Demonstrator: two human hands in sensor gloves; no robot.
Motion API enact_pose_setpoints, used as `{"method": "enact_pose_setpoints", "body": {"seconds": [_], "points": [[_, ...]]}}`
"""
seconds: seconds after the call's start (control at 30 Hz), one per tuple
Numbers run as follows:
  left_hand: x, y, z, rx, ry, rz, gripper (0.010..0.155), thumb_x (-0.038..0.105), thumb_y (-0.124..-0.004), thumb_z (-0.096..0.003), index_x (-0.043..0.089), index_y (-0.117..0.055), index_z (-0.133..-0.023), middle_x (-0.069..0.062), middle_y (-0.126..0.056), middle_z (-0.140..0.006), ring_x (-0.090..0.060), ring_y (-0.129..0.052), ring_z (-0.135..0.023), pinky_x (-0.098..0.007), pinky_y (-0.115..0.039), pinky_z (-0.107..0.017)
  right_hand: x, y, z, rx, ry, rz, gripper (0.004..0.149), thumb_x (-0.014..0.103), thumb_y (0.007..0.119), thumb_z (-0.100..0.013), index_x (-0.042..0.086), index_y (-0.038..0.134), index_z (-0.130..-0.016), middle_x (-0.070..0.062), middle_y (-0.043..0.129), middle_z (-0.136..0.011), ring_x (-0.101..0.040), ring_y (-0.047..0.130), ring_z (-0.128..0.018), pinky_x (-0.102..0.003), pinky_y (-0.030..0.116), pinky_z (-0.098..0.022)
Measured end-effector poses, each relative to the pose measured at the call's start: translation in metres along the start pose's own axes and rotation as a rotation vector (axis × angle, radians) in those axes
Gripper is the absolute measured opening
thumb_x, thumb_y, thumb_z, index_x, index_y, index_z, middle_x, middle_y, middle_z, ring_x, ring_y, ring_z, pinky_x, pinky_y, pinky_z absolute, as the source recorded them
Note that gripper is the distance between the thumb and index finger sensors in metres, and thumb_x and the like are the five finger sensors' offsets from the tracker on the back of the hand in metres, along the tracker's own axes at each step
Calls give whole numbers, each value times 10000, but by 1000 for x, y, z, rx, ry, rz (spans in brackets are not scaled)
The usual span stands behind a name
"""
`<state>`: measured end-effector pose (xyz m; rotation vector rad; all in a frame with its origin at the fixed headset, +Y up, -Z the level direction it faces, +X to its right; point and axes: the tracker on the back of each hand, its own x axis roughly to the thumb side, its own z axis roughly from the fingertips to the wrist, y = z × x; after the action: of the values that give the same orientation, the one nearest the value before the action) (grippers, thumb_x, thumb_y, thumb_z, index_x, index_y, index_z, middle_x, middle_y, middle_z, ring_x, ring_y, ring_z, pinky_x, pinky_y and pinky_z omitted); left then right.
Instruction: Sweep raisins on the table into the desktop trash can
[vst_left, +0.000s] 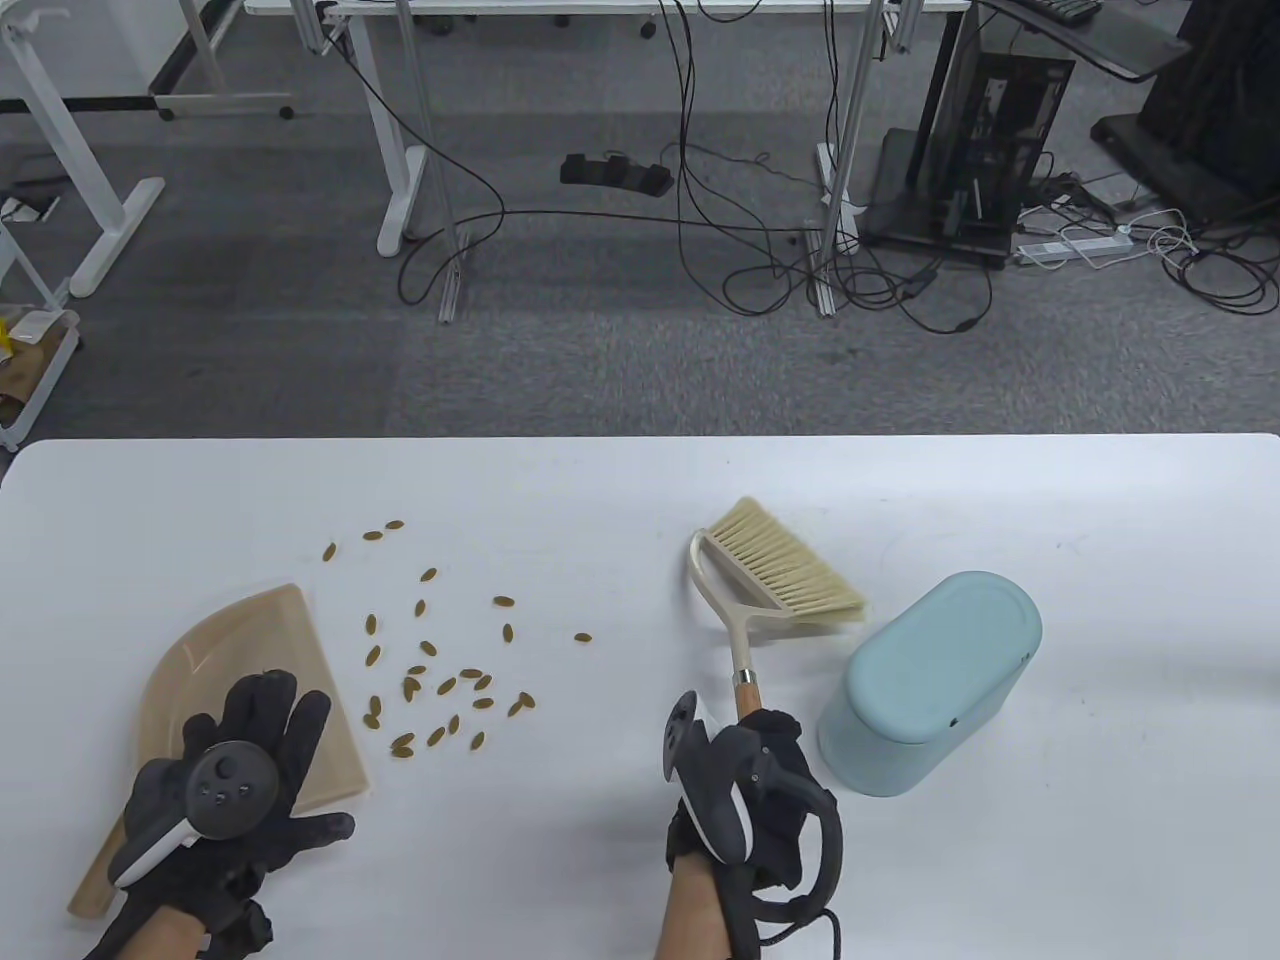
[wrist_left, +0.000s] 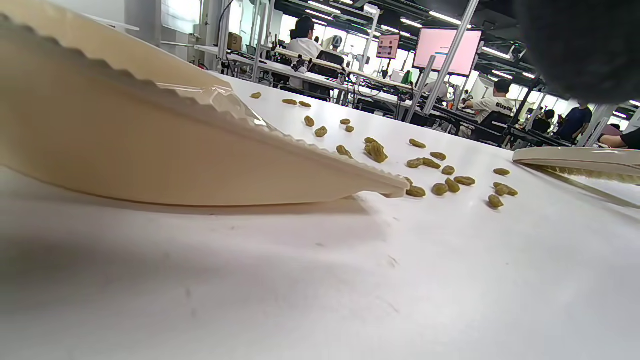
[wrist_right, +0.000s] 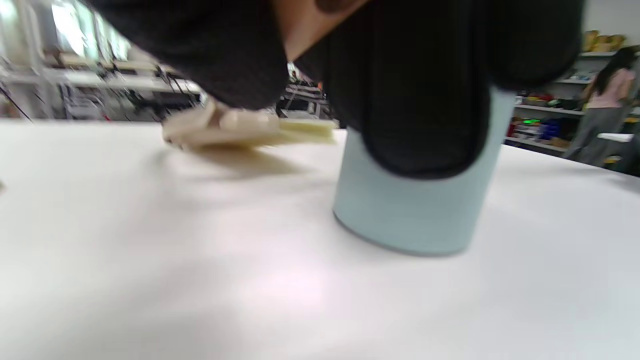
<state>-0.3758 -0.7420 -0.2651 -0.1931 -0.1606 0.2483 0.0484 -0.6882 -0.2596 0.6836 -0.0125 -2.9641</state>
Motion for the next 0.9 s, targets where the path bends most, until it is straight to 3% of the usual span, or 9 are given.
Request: {"method": "enact_pose_setpoints", "body": {"seconds": [0.1, 0.23, 0.3, 0.4, 0.47, 0.63, 0.8, 0.9], "points": [[0, 1, 0, 12, 1, -6, 1046, 670, -775, -378, 388, -29, -1055, 77, 211, -1116, -256, 192, -1127, -686, 21, -770, -7, -21, 3, -63, -104, -188, 624, 359, 825, -463, 17, 663, -958, -109, 955, -589, -137, 1004, -188, -407, 869, -286], [-2, 2, 1, 47, 15, -7, 1045, 663, -778, -378, 392, -24, -1049, 81, 212, -1115, -252, 191, -1128, -683, 27, -771, -11, -39, 9, 26, -252, -765, 678, 356, 813, -480, 17, 587, -1022, -115, 948, -608, -122, 999, -162, -391, 872, -256], [-4, 3, 2, 63, 20, 0, 1045, 664, -777, -378, 396, -17, -1044, 81, 214, -1112, -250, 191, -1127, -683, 27, -771, 1, -37, 10, 278, -358, -1192, 693, 341, 798, -504, -2, 533, -1044, -151, 923, -669, -119, 997, -160, -388, 869, -231], [-7, 4, 3, 67, 31, 21, 1047, 664, -777, -378, 393, -18, -1045, 80, 215, -1112, -251, 192, -1126, -684, 27, -770, 24, -22, 14, 686, -391, -1559, 709, 339, 770, -539, -20, 456, -1063, -168, 887, -701, -103, 995, -197, -374, 869, -252], [-8, 5, 3, 63, 33, 27, 1046, 665, -776, -379, 395, -14, -1043, 80, 216, -1111, -251, 191, -1126, -683, 27, -770, 44, -4, 18, 917, -440, -1696, 719, 335, 751, -562, -34, 403, -1071, -174, 864, -703, -101, 994, -230, -371, 866, -280], [-12, 9, 5, 87, 45, 64, 1046, 668, -774, -379, 395, -14, -1044, 80, 216, -1112, -252, 192, -1126, -683, 27, -770, 89, 34, 27, 1227, -511, -1784, 741, 344, 692, -614, -57, 272, -1075, -165, 806, -746, -93, 990, -312, -366, 862, -344], [-17, 11, 7, 99, 55, 99, 1045, 668, -773, -380, 394, -15, -1045, 77, 216, -1113, -254, 194, -1125, -684, 27, -768, 115, 62, 35, 1335, -441, -1793, 744, 351, 672, -616, -66, 250, -1064, -152, 804, -733, -91, 995, -315, -364, 865, -347], [-17, 12, 7, 95, 55, 105, 1044, 668, -772, -382, 394, -15, -1046, 79, 216, -1113, -255, 193, -1125, -683, 27, -769, 113, 71, 29, 1324, -430, -1719, 746, 355, 659, -624, -69, 234, -1067, -159, 802, -748, -97, 998, -333, -370, 862, -364]]}}
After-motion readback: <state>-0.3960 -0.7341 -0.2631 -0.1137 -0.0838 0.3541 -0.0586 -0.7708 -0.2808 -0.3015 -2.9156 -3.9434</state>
